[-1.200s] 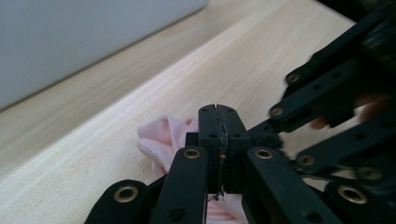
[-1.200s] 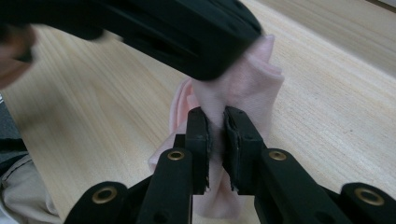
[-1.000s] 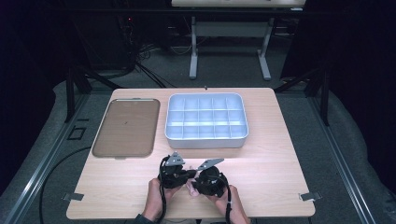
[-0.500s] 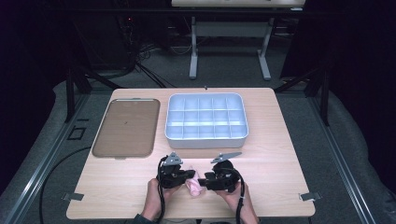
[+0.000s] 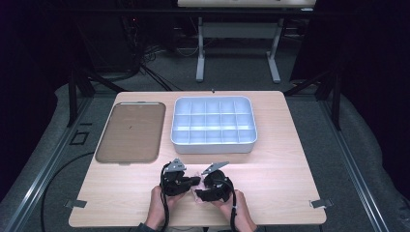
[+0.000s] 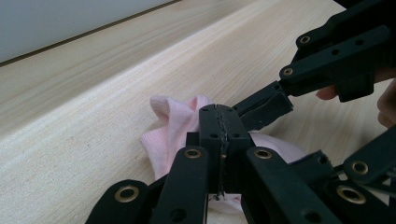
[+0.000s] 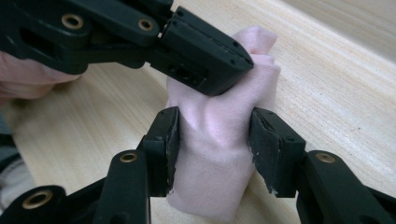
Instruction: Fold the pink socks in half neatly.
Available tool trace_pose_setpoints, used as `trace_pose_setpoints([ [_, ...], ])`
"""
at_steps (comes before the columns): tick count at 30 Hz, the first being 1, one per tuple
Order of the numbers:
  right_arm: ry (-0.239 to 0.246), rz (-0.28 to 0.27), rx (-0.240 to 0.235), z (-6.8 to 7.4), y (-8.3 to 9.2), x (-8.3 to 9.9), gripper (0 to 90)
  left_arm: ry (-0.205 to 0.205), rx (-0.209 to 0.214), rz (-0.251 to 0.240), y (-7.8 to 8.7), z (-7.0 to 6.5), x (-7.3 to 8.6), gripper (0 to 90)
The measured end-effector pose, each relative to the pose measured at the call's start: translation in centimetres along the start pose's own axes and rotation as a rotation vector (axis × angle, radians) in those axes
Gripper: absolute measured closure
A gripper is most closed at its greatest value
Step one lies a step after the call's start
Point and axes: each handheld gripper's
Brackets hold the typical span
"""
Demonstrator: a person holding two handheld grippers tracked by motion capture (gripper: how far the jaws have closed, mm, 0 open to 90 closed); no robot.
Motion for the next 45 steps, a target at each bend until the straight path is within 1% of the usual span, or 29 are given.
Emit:
trace_pose_setpoints([
  [1, 0.0, 0.0, 0.0, 0.0, 0.0, 0.0, 52.3, 0.0, 0.0, 0.0, 0.0, 0.0, 0.0, 89.6],
  [3, 0.022, -0.003, 0.036, 0.5, -0.2, -0.1, 51.7, 0.0, 0.0, 0.002, 0.0, 0.0, 0.0, 89.6],
  [5, 0.039, 0.008, 0.053, 0.7, -0.3, -0.2, 51.0, -0.002, 0.001, 0.004, 0.0, 0.1, 0.0, 89.6],
  [7, 0.029, 0.001, 0.04, 0.6, -0.3, -0.2, 50.1, -0.001, 0.004, 0.002, 0.0, 0.1, 0.0, 89.6],
  [8, 0.026, 0.015, 0.034, 0.6, -0.2, -0.2, 49.6, -0.002, 0.0, 0.003, 0.0, 0.1, 0.0, 89.6],
  [10, 0.03, -0.002, 0.033, 0.6, -0.3, -0.1, 46.9, -0.002, -0.001, 0.003, 0.0, 0.1, 0.0, 89.6],
  [11, 0.032, 0.013, 0.028, 0.7, -0.3, -0.1, 44.0, -0.001, 0.004, 0.001, 0.0, 0.1, 0.0, 89.6],
  [13, 0.046, 0.016, 0.027, 0.9, -0.4, -0.2, 40.7, 0.0, 0.004, 0.0, 0.0, 0.1, 0.0, 89.6],
  [17, 0.071, 0.008, 0.057, 1.4, -0.6, -0.1, 39.4, 0.0, 0.003, 0.0, 0.1, 0.2, 0.0, 89.5],
  [19, 0.073, 0.01, 0.065, 1.5, -0.6, -0.1, 40.0, 0.004, 0.003, 0.001, 0.2, 0.2, 0.0, 89.5],
  [21, 0.103, 0.014, 0.108, 2.0, -0.8, -0.1, 41.5, 0.005, 0.004, -0.006, 0.3, 0.2, 0.1, 89.4],
  [22, 0.11, -0.009, 0.183, 2.5, -1.1, 0.1, 41.7, 0.005, 0.004, -0.008, 0.4, 0.2, 0.1, 89.3],
  [23, 0.119, -0.012, 0.19, 2.7, -1.1, 0.2, 42.5, 0.008, 0.0, -0.014, 0.5, 0.2, 0.2, 89.1],
  [24, 0.124, -0.015, 0.21, 2.8, -1.2, 0.2, 43.6, 0.008, 0.0, -0.019, 0.6, 0.2, 0.2, 88.7],
  [26, 0.119, -0.019, 0.201, 2.8, -1.1, 0.3, 46.4, 0.008, -0.012, -0.029, 1.1, 0.2, 0.2, 87.7],
  [27, 0.121, -0.018, 0.21, 2.6, -1.1, 0.3, 50.6, 0.013, -0.02, -0.048, 1.4, 0.3, 0.2, 86.0],
  [28, 0.121, -0.018, 0.21, 2.6, -1.1, 0.3, 50.6, 0.011, -0.028, -0.055, 1.7, 0.3, 0.1, 86.0],
  [29, 0.126, -0.018, 0.213, 2.6, -1.0, 0.3, 52.9, 0.024, -0.045, -0.076, 2.2, 0.5, 0.1, 84.3],
  [31, 0.132, -0.015, 0.213, 2.4, -0.9, 0.3, 56.3, 0.047, -0.078, -0.095, 2.9, 1.0, 0.1, 76.9],
  [32, 0.134, -0.015, 0.207, 2.2, -0.9, 0.2, 59.5, 0.08, -0.097, -0.106, 3.3, 1.5, 0.3, 64.5],
  [33, 0.133, -0.016, 0.205, 2.1, -0.9, 0.2, 60.4, 0.096, -0.113, -0.108, 3.6, 1.9, 0.4, 60.2],
  [34, 0.136, -0.016, 0.206, 2.1, -0.9, 0.2, 61.4, 0.127, -0.132, -0.113, 3.8, 2.3, 0.6, 54.7],
  [35, 0.136, -0.016, 0.206, 2.1, -0.9, 0.2, 61.4, 0.154, -0.157, -0.109, 4.1, 2.9, 0.9, 54.7],
  [37, 0.135, -0.014, 0.197, 2.0, -0.8, 0.2, 63.2, 0.183, -0.201, -0.101, 4.5, 3.7, 1.4, 45.1],
  [39, 0.134, -0.017, 0.196, 1.9, -0.8, 0.2, 64.0, 0.177, -0.256, -0.092, 4.8, 4.1, 2.0, 40.8],
  [41, 0.141, -0.009, 0.201, 1.9, -0.8, 0.2, 64.6, 0.184, -0.297, -0.089, 5.0, 4.4, 2.6, 37.3],
  [43, 0.14, -0.01, 0.2, 1.9, -0.8, 0.2, 64.7, 0.183, -0.333, -0.071, 4.8, 4.6, 3.1, 34.7],
  [44, 0.142, -0.01, 0.202, 1.9, -0.8, 0.2, 64.8, 0.176, -0.354, -0.061, 4.7, 4.6, 3.2, 33.2],
  [45, 0.142, -0.011, 0.199, 1.8, -0.7, 0.2, 64.8, 0.161, -0.364, -0.047, 4.6, 4.6, 3.4, 31.5],
])
Point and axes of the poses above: each handheld gripper's, and its own axes: y roughly backward along the jaws, x roughly out of its underside, z roughly to its left, and after that the axes turned 2 degrees about z, right-handed
